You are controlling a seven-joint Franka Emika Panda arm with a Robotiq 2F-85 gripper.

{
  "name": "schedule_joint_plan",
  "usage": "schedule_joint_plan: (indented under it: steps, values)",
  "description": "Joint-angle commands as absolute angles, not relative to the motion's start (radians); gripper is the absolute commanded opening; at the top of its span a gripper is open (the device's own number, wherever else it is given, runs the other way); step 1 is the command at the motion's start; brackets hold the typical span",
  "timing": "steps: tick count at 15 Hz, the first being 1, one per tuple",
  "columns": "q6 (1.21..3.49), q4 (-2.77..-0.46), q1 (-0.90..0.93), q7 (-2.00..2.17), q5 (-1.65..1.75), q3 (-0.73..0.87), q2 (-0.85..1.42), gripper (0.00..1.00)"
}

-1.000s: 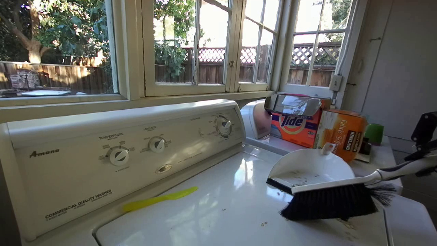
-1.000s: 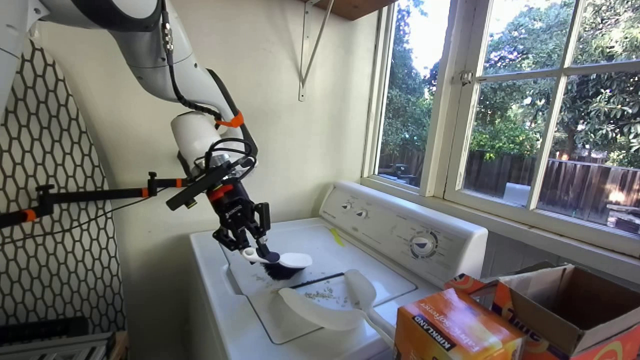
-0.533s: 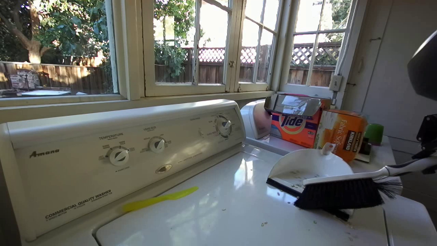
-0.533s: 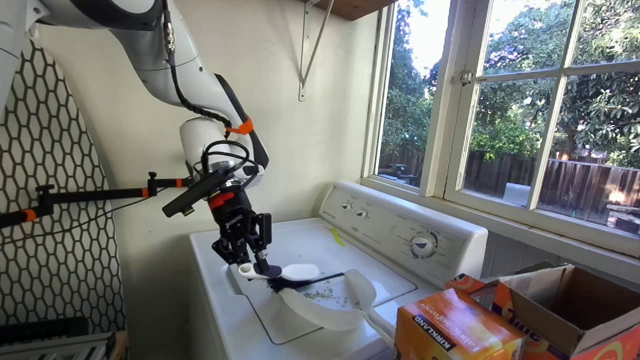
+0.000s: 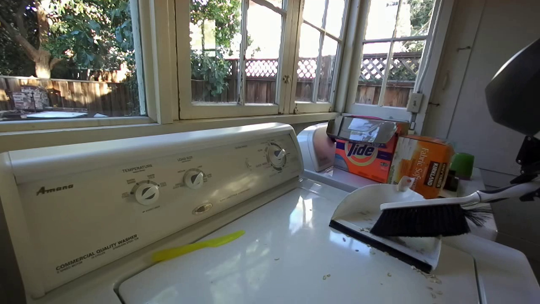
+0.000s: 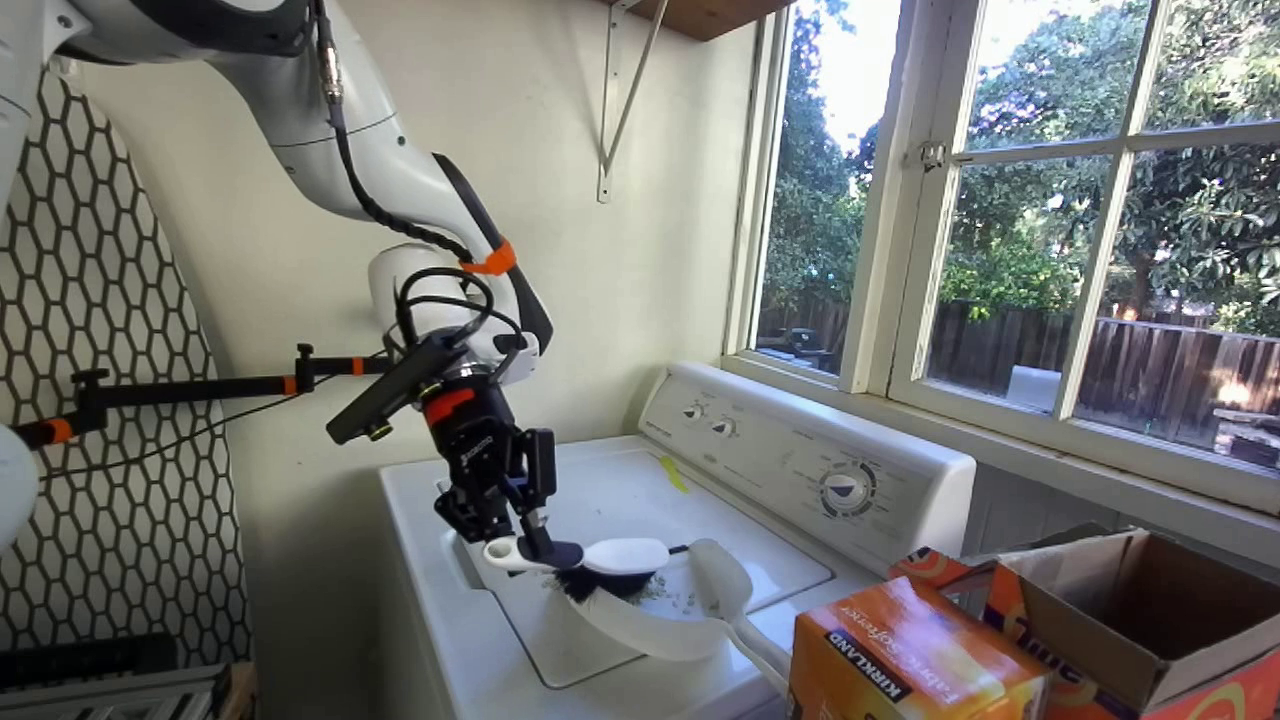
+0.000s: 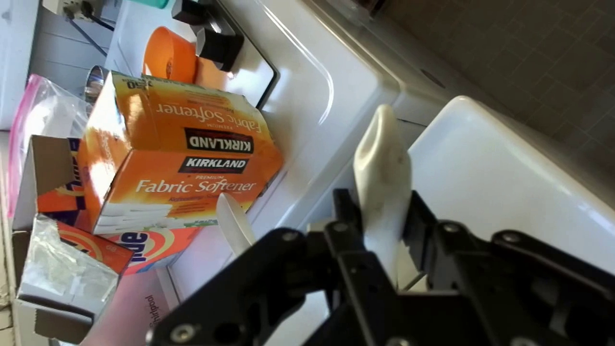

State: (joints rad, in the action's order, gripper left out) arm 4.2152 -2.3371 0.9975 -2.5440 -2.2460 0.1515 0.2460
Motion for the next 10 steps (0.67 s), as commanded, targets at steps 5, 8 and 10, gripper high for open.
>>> schedule_joint_plan:
  steps: [5, 8, 10]
  values:
    - [4.239, -2.304, 1.167, -2.504, -2.21, 0.214, 0.189, 0.07]
    - [4.238, -2.295, 1.195, -2.492, -2.184, 0.195, 0.158, 0.07]
    - [4.238, -2.295, 1.21, -2.483, -2.161, 0.192, 0.146, 0.07]
